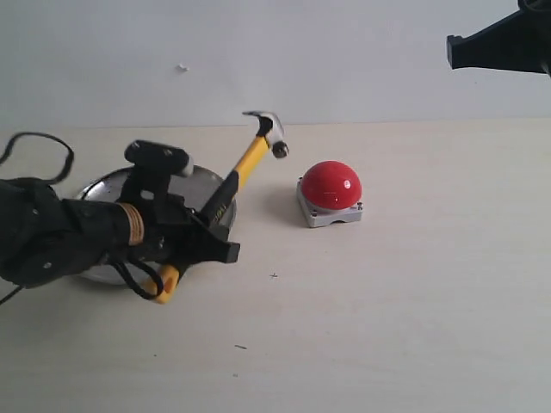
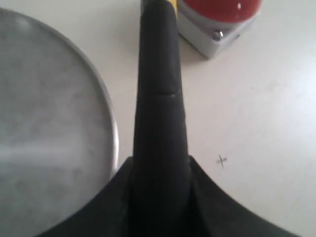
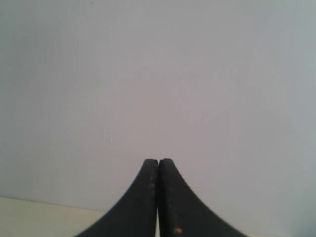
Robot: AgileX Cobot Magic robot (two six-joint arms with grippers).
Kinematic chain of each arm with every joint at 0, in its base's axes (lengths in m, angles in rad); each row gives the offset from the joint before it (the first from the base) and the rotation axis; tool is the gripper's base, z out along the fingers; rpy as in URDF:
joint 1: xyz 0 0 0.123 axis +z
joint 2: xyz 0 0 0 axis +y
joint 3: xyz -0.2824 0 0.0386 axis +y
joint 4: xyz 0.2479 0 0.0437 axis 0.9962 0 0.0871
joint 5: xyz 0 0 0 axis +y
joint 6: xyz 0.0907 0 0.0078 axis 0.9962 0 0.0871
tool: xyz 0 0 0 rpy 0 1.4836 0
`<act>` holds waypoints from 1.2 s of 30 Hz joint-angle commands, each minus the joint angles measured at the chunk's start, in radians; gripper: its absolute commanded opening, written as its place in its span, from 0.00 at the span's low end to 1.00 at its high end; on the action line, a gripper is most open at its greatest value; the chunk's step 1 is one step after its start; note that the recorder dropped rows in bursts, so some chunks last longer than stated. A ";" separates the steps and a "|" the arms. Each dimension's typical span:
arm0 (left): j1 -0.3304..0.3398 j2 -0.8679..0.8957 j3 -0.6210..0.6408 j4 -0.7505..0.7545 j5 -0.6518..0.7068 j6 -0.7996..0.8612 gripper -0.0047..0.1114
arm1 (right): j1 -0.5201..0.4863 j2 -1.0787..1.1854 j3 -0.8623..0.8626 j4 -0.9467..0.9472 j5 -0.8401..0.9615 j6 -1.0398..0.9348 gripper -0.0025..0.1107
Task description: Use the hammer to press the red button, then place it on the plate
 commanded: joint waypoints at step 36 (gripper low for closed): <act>0.497 0.158 -0.116 0.735 -0.811 -0.845 0.04 | -0.001 -0.004 -0.002 -0.051 0.078 0.067 0.02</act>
